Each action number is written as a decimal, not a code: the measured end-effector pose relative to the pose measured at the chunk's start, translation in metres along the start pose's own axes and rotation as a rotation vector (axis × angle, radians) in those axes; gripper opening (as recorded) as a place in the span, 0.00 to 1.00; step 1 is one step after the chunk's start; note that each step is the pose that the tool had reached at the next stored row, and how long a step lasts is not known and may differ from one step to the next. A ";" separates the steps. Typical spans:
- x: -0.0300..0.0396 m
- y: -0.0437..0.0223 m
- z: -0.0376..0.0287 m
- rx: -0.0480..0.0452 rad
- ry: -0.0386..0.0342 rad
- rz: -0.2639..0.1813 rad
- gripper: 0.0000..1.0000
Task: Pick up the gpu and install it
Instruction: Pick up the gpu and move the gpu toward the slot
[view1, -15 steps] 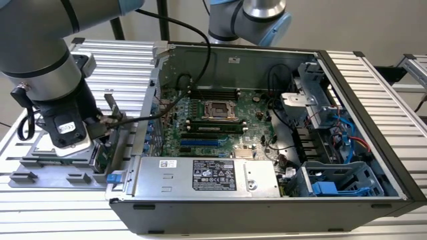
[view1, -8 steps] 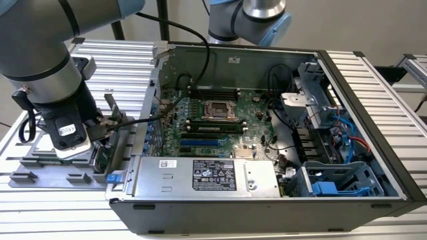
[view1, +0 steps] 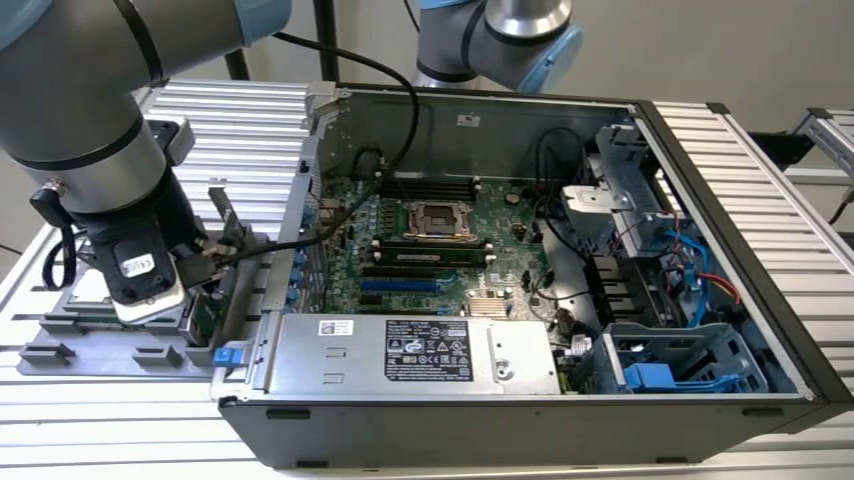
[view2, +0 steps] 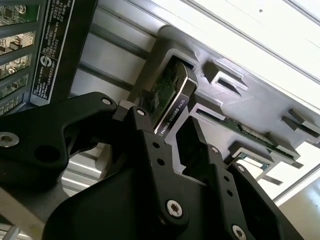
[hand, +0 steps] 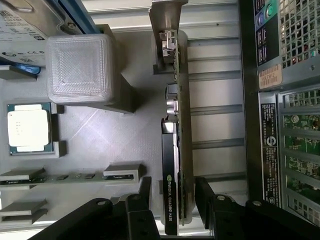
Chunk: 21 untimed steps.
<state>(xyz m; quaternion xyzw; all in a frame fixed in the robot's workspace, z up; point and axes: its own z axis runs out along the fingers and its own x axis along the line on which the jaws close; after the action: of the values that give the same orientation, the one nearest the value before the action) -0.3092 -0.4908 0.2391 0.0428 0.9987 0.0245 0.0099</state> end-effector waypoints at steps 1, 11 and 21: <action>0.0000 0.0000 0.0008 0.0000 0.0000 0.000 1.00; 0.0002 0.0003 0.0064 0.0001 0.0002 -0.002 1.00; 0.0019 0.0194 0.0075 -0.0005 0.0009 -0.022 1.00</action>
<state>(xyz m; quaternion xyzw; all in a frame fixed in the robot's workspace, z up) -0.3093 -0.4709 0.2326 0.0320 0.9991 0.0247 0.0097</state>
